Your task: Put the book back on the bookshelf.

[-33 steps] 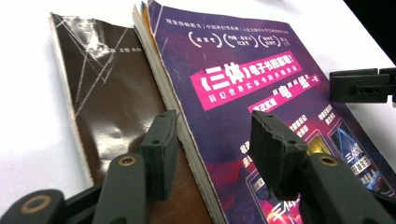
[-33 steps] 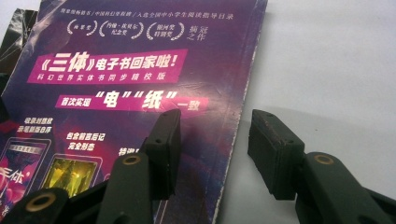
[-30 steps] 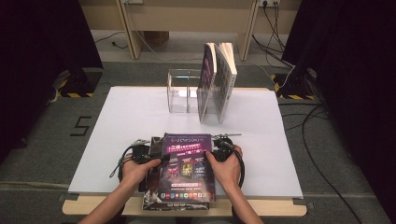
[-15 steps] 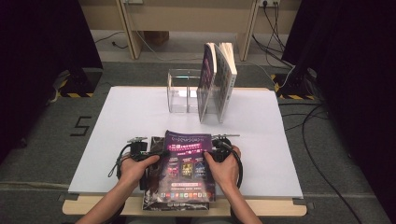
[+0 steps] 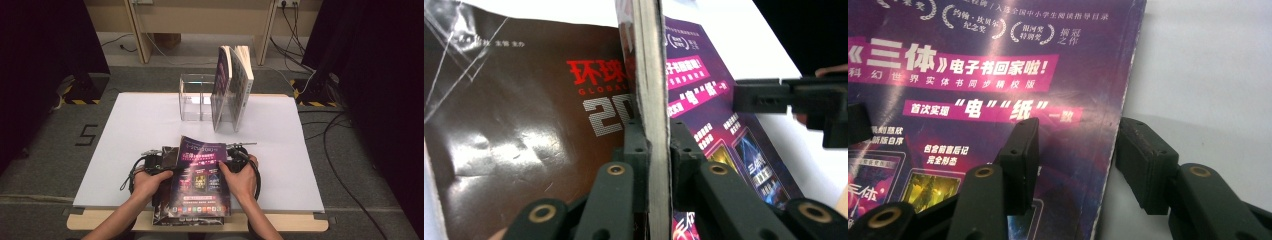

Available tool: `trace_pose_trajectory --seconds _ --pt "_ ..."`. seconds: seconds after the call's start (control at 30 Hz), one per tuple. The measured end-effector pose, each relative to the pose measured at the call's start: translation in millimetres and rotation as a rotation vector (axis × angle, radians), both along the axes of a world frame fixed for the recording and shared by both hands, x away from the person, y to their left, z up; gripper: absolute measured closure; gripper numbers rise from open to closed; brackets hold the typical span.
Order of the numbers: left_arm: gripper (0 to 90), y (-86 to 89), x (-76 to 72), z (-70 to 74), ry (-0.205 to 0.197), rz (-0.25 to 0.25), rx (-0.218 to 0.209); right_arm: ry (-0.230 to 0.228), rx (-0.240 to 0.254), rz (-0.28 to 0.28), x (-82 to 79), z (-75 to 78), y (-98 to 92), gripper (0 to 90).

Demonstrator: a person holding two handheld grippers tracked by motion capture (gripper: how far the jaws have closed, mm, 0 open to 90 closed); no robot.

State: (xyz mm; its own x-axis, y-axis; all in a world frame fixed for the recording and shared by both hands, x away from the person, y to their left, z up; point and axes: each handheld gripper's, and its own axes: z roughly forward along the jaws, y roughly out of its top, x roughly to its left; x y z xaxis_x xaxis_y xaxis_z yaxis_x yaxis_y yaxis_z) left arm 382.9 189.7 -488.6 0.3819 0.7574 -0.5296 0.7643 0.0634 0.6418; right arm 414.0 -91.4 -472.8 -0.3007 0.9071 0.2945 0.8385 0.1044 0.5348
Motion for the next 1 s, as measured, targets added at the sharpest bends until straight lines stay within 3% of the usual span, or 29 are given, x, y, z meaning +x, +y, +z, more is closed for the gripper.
trace_pose_trajectory --seconds 0.2,0.4,0.83,1.0 --pt "83.0 9.1 -0.7 -2.5 0.025 0.000 -0.029 0.020 0.034 -0.003 22.2 2.2 0.7 51.0" --pt "82.7 19.4 -0.5 -3.8 0.037 0.017 -0.034 0.044 0.036 0.007 40.5 2.1 9.0 50.5" --pt "80.5 25.3 6.0 -8.1 0.053 0.036 -0.030 0.076 0.076 0.009 59.4 0.6 16.3 49.6" --pt "80.3 25.6 8.8 -9.2 0.059 0.038 -0.031 0.099 0.118 -0.009 63.1 -0.5 12.8 49.8"
